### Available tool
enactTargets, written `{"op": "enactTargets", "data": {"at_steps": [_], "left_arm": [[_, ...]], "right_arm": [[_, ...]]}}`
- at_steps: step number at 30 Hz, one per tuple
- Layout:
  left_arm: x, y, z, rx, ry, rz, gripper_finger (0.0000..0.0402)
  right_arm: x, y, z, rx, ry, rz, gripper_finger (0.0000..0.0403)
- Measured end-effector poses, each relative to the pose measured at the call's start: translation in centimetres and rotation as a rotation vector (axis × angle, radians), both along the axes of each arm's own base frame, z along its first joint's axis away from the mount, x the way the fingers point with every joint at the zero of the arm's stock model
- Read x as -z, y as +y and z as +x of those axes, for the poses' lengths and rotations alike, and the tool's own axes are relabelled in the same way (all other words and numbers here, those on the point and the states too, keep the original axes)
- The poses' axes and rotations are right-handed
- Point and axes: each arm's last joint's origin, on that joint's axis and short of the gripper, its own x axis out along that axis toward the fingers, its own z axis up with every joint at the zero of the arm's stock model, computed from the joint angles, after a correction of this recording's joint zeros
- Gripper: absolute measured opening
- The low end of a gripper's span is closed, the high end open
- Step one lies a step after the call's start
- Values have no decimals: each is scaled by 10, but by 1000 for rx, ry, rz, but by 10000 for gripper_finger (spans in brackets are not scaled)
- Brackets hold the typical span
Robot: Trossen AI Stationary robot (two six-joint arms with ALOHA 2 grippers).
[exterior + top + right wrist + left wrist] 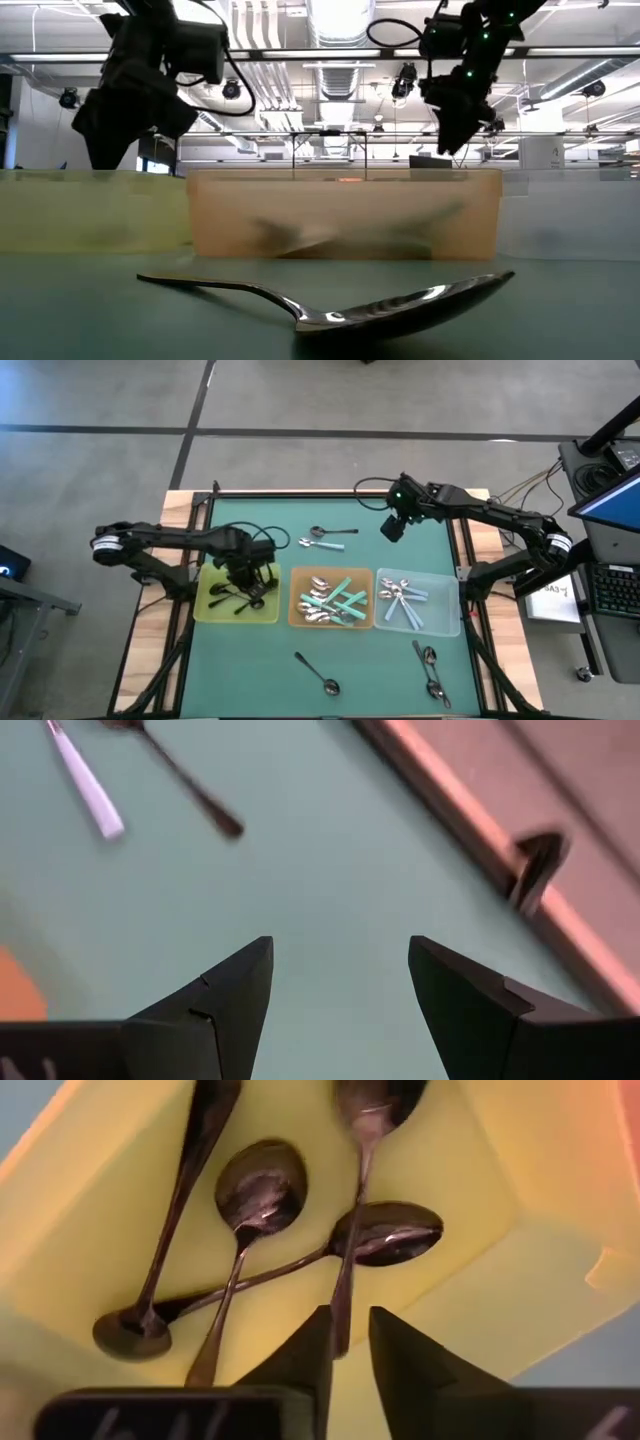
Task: Sort silverware by color (type)
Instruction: Put the black spoon into the yellow bin
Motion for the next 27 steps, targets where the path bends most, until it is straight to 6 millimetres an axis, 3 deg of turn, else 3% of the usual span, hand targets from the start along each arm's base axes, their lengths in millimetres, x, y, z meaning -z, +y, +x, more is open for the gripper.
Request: {"op": "enactTargets", "data": {"at_steps": [9,22,27], "left_arm": [[-2,3,14,197,-185,65,123],[-5,12,28,360,-359,212,134],[-5,16,30,405,-388,233,134]], "right_arm": [[10,26,-17,135,118,362,226],[-9,96,-10,304,3,396,226],[-11,134,-8,347,-12,457,226]]}}
